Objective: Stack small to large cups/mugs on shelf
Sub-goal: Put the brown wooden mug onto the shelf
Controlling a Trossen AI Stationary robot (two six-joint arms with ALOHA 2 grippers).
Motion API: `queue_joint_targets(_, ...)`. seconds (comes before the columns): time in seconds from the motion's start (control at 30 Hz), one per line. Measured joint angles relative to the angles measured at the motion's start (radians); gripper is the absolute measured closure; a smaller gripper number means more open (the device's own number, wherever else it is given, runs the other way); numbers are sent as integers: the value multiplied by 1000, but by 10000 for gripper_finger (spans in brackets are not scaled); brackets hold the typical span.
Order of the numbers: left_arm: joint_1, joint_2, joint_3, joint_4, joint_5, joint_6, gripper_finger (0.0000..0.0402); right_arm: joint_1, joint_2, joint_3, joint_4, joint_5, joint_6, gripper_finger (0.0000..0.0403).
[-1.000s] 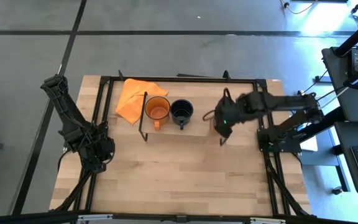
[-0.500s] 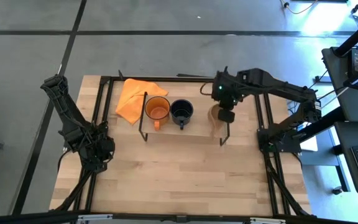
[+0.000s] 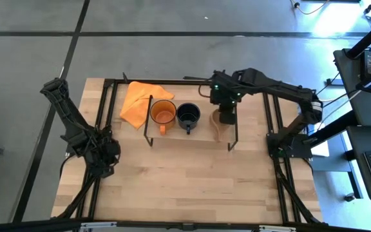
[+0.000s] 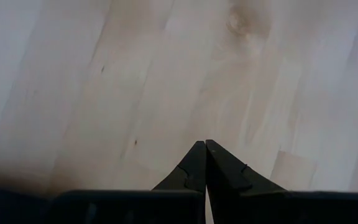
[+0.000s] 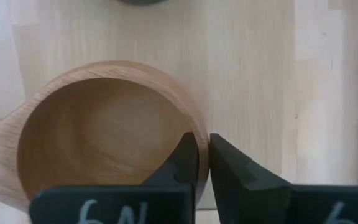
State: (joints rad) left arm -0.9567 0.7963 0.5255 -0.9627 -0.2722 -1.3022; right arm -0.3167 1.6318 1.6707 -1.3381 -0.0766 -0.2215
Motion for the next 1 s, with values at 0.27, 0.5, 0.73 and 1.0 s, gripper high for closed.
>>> queue_joint_targets(0.27,17,0,0,-1,0,22,401,-20,42,0,31,4,0,375)
queue_joint_targets(0.5,17,0,0,-1,0,29,401,-48,51,0,54,7,2,375)
queue_joint_targets(0.73,17,0,0,-1,0,29,401,-48,57,0,116,4,0,375)
queue_joint_targets(1.0,17,0,0,-1,0,29,401,-48,77,4,102,0,-17,375)
